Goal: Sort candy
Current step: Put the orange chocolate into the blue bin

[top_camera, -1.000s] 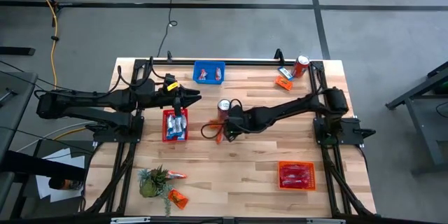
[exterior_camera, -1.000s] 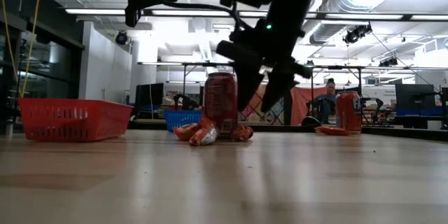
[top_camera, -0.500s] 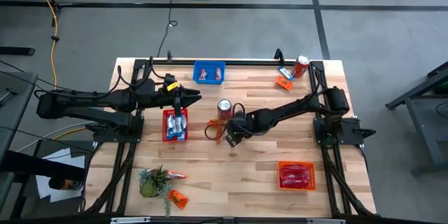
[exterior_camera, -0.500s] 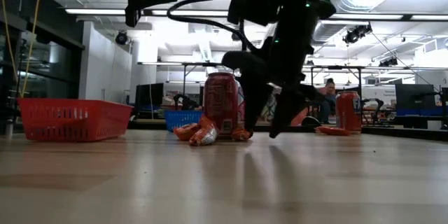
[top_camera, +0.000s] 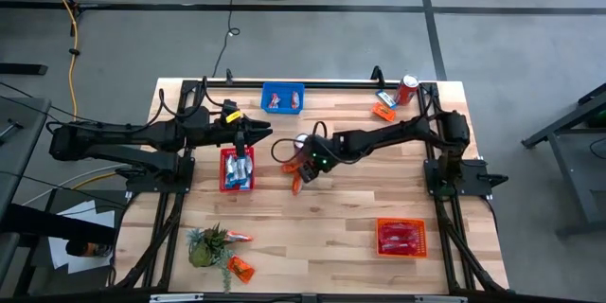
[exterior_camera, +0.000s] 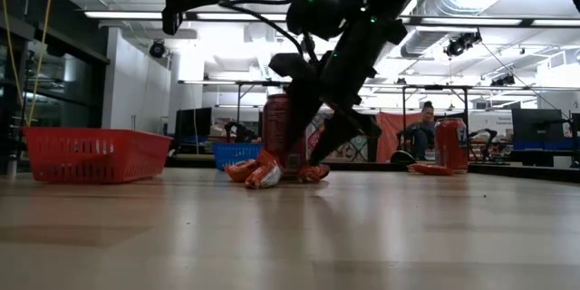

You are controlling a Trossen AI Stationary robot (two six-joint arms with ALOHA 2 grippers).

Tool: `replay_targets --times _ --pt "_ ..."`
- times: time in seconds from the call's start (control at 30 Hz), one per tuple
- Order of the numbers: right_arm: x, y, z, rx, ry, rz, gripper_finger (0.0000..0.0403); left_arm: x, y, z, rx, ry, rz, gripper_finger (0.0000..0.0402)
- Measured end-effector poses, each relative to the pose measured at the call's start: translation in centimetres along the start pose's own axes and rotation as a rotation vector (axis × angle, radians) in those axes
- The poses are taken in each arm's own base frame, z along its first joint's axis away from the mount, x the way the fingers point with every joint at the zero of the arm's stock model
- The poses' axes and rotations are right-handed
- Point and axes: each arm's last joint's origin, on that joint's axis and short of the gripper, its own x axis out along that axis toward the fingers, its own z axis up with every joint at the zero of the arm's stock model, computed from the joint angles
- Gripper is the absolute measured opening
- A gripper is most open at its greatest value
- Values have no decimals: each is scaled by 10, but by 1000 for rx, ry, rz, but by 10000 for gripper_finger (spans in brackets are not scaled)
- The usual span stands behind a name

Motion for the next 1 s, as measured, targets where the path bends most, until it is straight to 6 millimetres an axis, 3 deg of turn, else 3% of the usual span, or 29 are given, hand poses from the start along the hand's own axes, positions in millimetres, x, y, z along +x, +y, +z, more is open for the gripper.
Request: replay_targets --times 0.33,0.53,0.83,1.0 --pt "-19 6 5 -80 -24 22 220 0 0 0 0 1 0 170" --pt "-12 -1 -1 1 -29 -73 220 0 0 0 0 1 0 170" --pt "-4 11 -24 -122 -206 -266 220 0 0 0 0 3 -2 170" --pt "3 8 -52 -216 -196 -318 220 0 0 -1 1 8 0 170"
